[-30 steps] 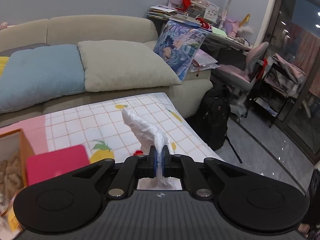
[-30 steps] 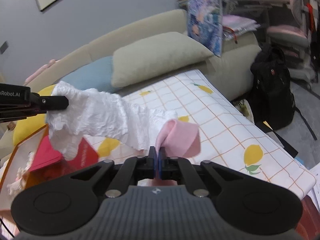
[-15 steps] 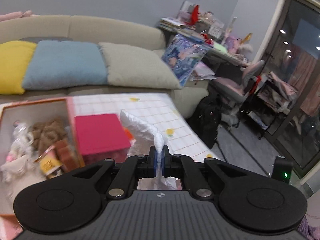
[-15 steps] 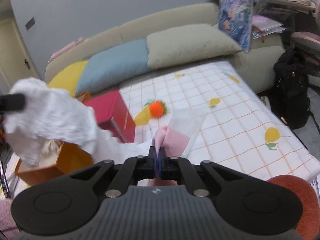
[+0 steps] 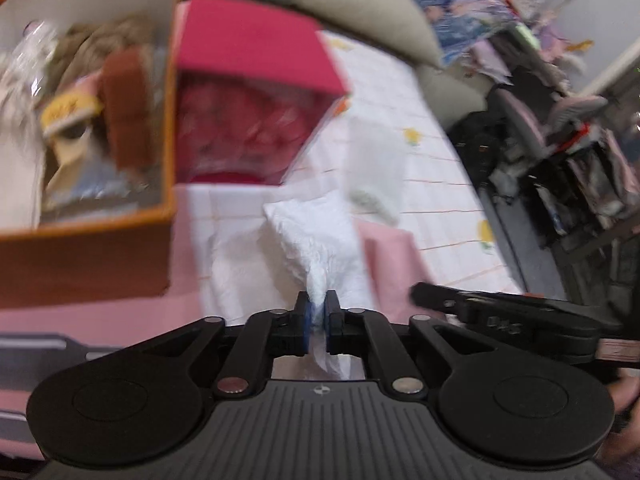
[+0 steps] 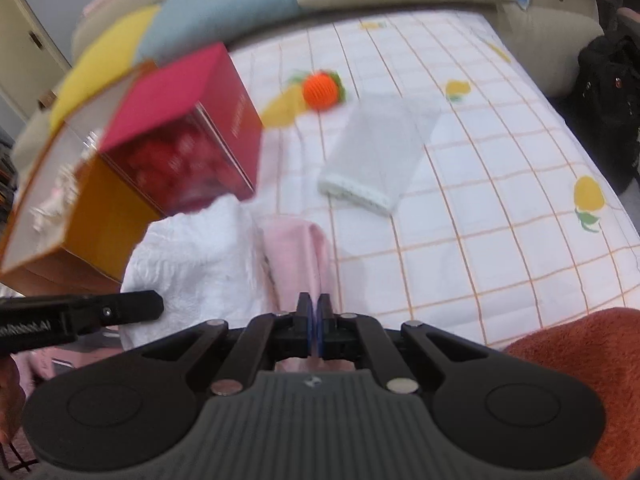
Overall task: Organize soft objects
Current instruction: 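Carry the white plastic and pink cloth into the white box and open both tools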
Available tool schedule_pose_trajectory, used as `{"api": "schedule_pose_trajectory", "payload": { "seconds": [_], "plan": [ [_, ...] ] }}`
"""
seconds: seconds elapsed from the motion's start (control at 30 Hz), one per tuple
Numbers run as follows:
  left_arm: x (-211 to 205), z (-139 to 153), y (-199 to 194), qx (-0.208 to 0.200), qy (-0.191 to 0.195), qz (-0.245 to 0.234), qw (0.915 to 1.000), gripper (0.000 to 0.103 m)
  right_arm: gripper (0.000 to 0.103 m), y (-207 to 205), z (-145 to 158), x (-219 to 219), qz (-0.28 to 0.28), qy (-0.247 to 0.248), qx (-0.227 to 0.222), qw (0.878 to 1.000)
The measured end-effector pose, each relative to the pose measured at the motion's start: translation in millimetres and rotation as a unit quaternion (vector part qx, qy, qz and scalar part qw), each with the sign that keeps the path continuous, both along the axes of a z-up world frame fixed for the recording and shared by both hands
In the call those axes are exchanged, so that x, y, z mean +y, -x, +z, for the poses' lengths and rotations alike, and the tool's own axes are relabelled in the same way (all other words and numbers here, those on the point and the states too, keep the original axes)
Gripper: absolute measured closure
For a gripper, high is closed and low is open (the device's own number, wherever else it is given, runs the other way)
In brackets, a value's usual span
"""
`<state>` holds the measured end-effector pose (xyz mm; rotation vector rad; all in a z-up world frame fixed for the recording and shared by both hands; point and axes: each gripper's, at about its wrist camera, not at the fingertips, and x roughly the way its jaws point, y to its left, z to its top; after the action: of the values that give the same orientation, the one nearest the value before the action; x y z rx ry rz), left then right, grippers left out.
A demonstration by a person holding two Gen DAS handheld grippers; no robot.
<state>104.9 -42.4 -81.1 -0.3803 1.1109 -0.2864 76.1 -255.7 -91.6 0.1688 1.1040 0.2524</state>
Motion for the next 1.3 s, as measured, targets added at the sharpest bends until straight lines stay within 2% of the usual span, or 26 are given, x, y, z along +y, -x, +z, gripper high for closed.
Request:
{"api": "schedule_pose_trajectory", "payload": {
  "seconds": [0.07,0.1,0.13,0.3,0.33,0.37,0.4,0.6,0.63,0.67,0.77,0.87,1.0,1.07,1.13,1.17,1.23,1.3],
  "plan": [
    [-0.1,-12.2,-1.7,0.009,-0.008,0.012,0.9998,0.081,0.103,-4.7,-4.0,1.5,0.002,-0.004,0.004,1.000],
    [-0.8,-15.7,-2.0,0.016,-0.018,0.018,0.9995,0.063,0.103,-7.9,-6.2,3.1,0.003,-0.001,0.006,1.000],
    [-1.7,-19.2,-2.5,0.021,-0.033,0.026,0.9989,0.052,0.103,-9.9,-7.9,5.0,0.004,0.002,0.009,1.000],
    [0.9,-35.9,5.2,0.035,-0.058,0.045,0.9967,0.034,0.094,-18.8,-16.4,12.9,0.016,0.002,0.022,1.000],
    [0.0,-39.1,4.2,0.035,-0.060,0.049,0.9964,0.031,0.085,-20.3,-17.3,13.0,0.014,0.002,0.022,1.000],
    [0.8,-41.8,5.4,0.035,-0.061,0.051,0.9962,0.029,0.070,-21.6,-18.0,13.0,0.012,0.002,0.023,1.000],
    [0.4,-43.0,5.7,0.030,-0.061,0.053,0.9963,0.026,0.065,-22.8,-18.4,12.8,0.008,0.003,0.022,1.000],
    [-7.8,-42.2,8.3,-0.001,-0.078,0.041,0.9961,0.017,0.066,-31.0,-27.6,15.2,0.000,0.015,0.033,0.999],
    [-9.1,-42.3,9.4,-0.006,-0.081,0.038,0.9960,0.016,0.071,-31.9,-29.5,17.0,0.005,0.016,0.036,0.999],
    [-8.8,-40.7,12.4,-0.010,-0.085,0.035,0.9958,0.016,0.076,-32.5,-31.1,19.6,0.010,0.019,0.038,0.999],
    [-11.5,-39.8,13.8,-0.021,-0.081,0.020,0.9963,0.021,0.082,-32.1,-33.8,28.1,0.027,0.034,0.037,0.998],
    [-15.8,-39.1,15.8,-0.034,-0.079,0.002,0.9963,0.032,0.091,-31.0,-34.6,30.2,0.036,0.036,0.036,0.998],
    [-25.8,-39.8,16.2,-0.045,-0.068,-0.024,0.9964,0.042,0.095,-31.3,-35.8,26.6,0.034,0.023,0.040,0.998],
    [-29.6,-39.6,16.9,-0.051,-0.074,-0.032,0.9954,0.048,0.096,-30.9,-36.4,26.5,0.033,0.022,0.040,0.998],
    [-29.7,-38.3,17.7,-0.057,-0.075,-0.037,0.9948,0.064,0.097,-30.3,-37.1,26.8,0.033,0.021,0.040,0.998],
    [-30.0,-36.4,19.0,-0.063,-0.077,-0.042,0.9942,0.068,0.098,-30.0,-37.2,26.4,0.032,0.020,0.040,0.998],
    [-30.0,-31.5,21.4,-0.074,-0.080,-0.047,0.9929,0.086,0.099,-29.1,-36.8,25.2,0.028,0.016,0.039,0.999],
    [-27.6,-25.6,23.5,-0.082,-0.078,-0.045,0.9926,0.089,0.099,-27.5,-35.1,24.2,0.026,0.014,0.036,0.999]
  ]
}}
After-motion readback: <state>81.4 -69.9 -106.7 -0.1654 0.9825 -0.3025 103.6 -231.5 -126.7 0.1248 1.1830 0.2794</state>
